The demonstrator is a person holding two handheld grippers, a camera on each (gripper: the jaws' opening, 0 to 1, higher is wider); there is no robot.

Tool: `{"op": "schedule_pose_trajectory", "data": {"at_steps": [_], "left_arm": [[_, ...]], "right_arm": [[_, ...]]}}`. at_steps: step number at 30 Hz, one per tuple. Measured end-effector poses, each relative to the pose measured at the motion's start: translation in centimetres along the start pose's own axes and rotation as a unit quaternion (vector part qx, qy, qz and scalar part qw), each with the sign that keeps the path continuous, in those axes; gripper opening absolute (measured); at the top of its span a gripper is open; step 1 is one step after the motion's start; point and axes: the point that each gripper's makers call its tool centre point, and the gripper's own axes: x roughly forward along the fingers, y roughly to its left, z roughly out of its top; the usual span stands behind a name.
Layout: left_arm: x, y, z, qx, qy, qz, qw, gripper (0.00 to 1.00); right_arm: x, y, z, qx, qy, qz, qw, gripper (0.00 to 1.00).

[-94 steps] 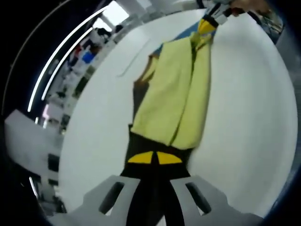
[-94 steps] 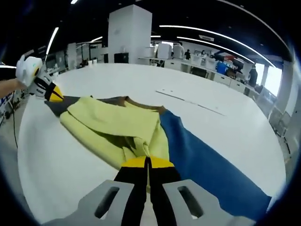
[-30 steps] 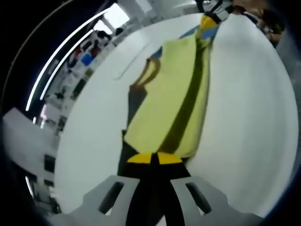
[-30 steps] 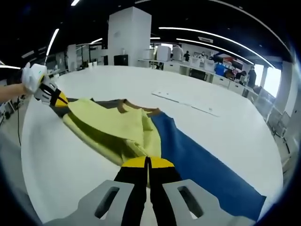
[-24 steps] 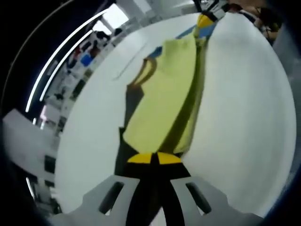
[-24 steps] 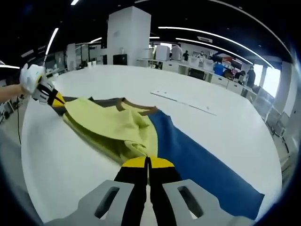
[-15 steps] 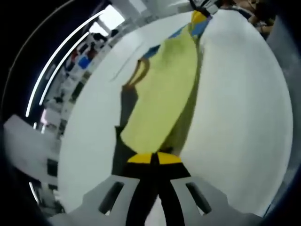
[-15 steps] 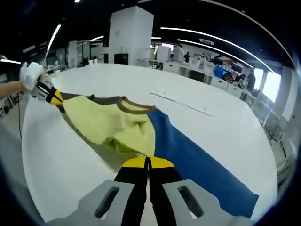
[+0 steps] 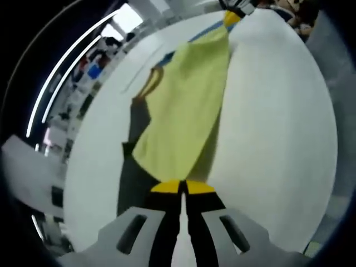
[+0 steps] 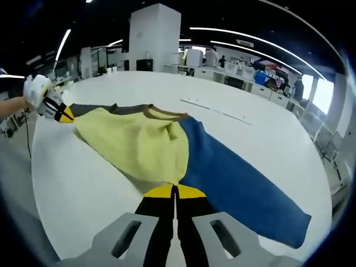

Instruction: Fold the garment on the visible template until the final outline fits inside the template.

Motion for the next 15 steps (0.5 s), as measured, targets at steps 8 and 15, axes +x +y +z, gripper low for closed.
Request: {"op": "schedule_pose_trajectory", "data": {"at_steps": [8,15], "left_arm": [[-0.6,-1.1,-0.2,0.003,0.002,-0.006,1.0,0.0],[-1.2,-1.7,-0.4,-0.005,-0.001,-0.012,0.9999,0.0]], "right_arm": [[-1.2,0.8,-1.3,0.004,0.009,0.006,0.9999,0.01],[-2.3,1.4,-1.6,-0.008,0.012,0.008,0.9999,0.01]]}}
